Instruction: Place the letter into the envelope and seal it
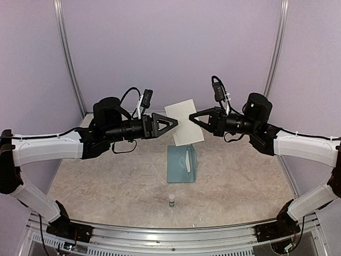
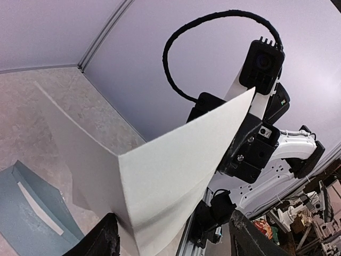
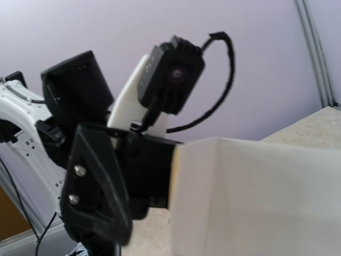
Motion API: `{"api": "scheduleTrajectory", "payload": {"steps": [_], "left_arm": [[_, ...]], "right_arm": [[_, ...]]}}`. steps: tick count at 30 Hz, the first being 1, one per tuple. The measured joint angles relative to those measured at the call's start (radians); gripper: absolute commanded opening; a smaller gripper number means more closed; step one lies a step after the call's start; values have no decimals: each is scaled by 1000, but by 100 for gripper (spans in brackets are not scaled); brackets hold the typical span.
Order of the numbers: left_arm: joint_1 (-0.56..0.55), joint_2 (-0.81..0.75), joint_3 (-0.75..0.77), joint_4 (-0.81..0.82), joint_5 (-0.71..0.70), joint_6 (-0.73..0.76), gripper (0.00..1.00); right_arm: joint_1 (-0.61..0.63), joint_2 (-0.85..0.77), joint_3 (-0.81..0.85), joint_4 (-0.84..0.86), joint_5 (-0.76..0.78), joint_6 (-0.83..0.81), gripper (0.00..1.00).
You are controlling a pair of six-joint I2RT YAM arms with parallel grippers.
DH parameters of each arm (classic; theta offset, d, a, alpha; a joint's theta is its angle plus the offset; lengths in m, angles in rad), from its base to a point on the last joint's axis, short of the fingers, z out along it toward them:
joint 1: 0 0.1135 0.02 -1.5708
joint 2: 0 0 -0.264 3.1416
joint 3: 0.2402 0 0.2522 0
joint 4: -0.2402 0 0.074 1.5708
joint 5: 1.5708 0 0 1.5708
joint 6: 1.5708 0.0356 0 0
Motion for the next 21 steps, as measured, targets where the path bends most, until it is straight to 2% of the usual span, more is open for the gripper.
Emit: {"api": "scheduleTrajectory", "payload": {"steps": [3,16,17,21], "left_arm": [[-6,17,0,7,16,1,55],[-11,23,-9,41,31,6,4],[-11,23,-12,42,32,9,0],[-12,22,-14,42,34,21,0]], "right_arm": [[1,8,-2,14,-15,10,0],[2,8,-7,-11,26,20,2],[2,9,-7,-19,33,19,8],[2,10,-7,-56,66,10,44]]}}
